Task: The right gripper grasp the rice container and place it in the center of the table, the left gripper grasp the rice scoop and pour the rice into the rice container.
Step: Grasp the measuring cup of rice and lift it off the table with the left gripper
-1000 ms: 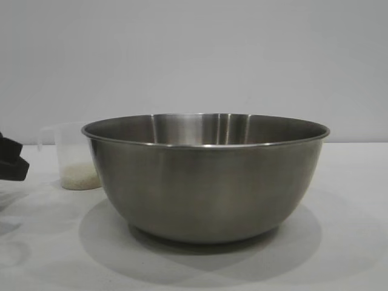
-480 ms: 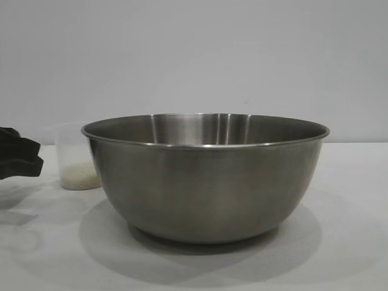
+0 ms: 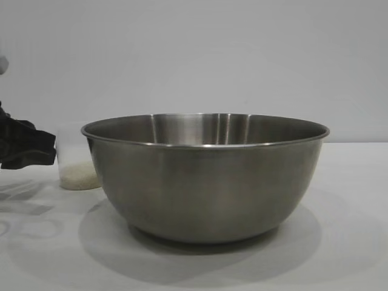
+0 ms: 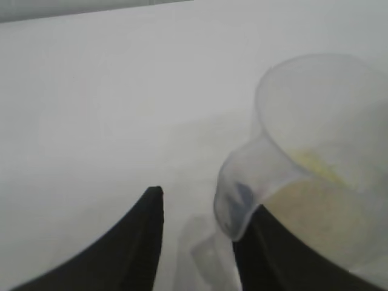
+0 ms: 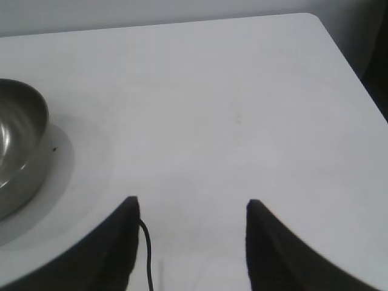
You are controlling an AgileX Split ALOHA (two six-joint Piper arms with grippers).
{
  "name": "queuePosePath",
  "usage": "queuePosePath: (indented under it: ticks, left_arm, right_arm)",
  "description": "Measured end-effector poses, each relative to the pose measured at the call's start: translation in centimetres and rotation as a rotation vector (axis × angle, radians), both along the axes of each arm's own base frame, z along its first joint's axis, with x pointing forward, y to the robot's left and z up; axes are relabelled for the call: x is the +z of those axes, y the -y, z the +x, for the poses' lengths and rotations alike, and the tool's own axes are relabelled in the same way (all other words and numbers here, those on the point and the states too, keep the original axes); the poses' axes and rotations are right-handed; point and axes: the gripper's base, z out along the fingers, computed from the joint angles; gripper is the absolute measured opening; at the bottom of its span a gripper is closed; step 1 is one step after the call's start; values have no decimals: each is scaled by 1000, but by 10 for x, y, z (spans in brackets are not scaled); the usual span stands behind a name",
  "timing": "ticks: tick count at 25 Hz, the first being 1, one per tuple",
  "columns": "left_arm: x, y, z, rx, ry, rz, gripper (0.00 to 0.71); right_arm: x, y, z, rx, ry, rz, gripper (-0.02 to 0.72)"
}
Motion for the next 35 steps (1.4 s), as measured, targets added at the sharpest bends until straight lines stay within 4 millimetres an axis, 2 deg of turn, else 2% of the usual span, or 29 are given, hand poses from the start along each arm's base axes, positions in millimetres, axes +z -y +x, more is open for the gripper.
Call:
queuePosePath:
  ticks: [10, 12, 15, 22, 30, 35]
  left_arm:
    - [0, 3, 17, 1, 36, -9, 220]
    - [0, 4, 17, -1, 38, -9, 105]
    - [0, 4, 17, -6, 38, -9, 0]
    - [1, 6, 17, -31, 44, -8, 0]
    - [34, 8, 21, -41, 141, -23, 0]
    - [59, 17, 25, -149, 243, 11, 0]
  right_arm:
    - [0, 0, 0, 0, 0, 0, 333]
    - [0, 0, 0, 0, 0, 0, 333]
    - [0, 0, 0, 0, 0, 0, 333]
    - [0, 0, 0, 0, 0, 0, 333]
    - [0, 0, 0, 0, 0, 0, 333]
    - [0, 0, 0, 0, 0, 0, 333]
